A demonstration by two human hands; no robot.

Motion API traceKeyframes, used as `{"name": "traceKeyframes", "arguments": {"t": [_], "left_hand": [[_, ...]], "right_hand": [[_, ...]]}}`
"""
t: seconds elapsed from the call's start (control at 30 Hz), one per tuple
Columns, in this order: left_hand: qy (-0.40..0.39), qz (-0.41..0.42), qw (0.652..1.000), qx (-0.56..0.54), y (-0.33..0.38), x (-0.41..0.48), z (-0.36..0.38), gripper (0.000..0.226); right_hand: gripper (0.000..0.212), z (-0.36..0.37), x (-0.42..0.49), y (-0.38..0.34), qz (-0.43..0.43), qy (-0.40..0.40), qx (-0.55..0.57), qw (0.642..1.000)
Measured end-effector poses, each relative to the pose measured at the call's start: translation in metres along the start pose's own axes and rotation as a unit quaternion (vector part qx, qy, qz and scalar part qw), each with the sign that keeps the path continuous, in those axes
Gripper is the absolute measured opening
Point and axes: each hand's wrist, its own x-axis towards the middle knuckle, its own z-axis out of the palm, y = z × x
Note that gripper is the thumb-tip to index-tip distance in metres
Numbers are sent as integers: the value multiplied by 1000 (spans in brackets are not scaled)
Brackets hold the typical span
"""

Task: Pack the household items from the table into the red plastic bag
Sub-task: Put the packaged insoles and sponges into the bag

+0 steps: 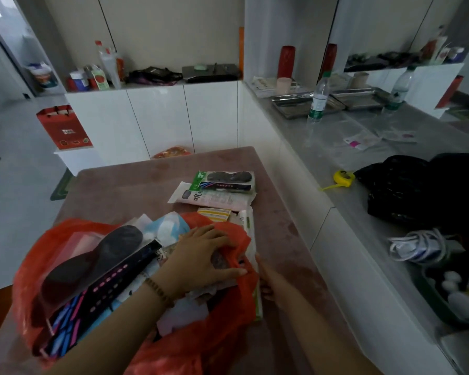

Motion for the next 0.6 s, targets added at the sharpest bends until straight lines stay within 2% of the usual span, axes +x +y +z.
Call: {"name": "traceKeyframes", "arguments": {"t": [0.07,0.2,0.4,0.53,0.6], "left_hand": [[-22,-19,1000,-9,-9,-2,2,85],[-10,-32,999,-11,-20,-9,12,79],[14,-30,999,-28,-20,-12,22,83],[-3,-35,999,-23,-17,-13,16,82],[-10,-36,999,-21,-16,-12,15,83]], "right_hand": [[103,2,6,-5,10,-18,-12,1000],[84,1,12,-13,17,-37,14,999],[95,14,38,3,-8,-85,16,996],[107,11,117,48,-48,-46,20,998],[103,11,88,39,-56,-20,35,998]]}}
